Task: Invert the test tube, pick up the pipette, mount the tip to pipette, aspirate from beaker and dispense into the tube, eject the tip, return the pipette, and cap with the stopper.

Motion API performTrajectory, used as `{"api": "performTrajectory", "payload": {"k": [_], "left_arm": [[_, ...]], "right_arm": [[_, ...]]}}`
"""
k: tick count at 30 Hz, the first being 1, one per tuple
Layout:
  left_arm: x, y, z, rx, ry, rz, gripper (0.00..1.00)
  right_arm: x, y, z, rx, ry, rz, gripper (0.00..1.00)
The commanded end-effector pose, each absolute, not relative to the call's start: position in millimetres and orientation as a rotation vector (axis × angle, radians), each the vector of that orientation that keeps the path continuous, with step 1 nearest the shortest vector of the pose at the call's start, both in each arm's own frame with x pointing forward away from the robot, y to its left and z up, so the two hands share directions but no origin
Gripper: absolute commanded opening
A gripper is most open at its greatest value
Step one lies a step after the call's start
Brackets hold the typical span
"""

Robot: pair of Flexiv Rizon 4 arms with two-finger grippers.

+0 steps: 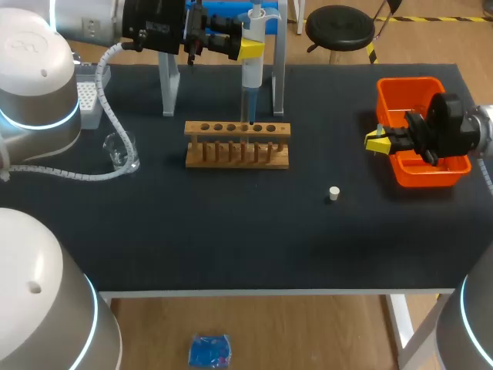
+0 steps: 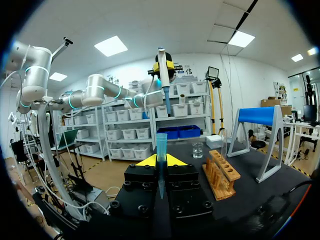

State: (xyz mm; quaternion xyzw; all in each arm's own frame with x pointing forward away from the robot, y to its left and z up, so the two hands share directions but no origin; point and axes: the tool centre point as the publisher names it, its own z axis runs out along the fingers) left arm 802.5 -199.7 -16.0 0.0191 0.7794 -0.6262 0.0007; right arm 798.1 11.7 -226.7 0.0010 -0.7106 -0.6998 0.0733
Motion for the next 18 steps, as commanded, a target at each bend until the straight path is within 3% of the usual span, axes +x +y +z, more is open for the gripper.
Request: {"api": "performTrajectory", "payload": {"k": [1,18], "left_arm": [[801.9,-199.0,-16.4,0.061,2.443,-1.970,0.00],[801.9,-199.0,-16.4,0.061,2.443,-1.970,0.00]], "right_arm": [[798.3,10.5,-226.9,0.006,-2.132,-2.101,0.00],[812.7,91.6,-236.1,0.173,-2.331,-1.989,0.00]]}}
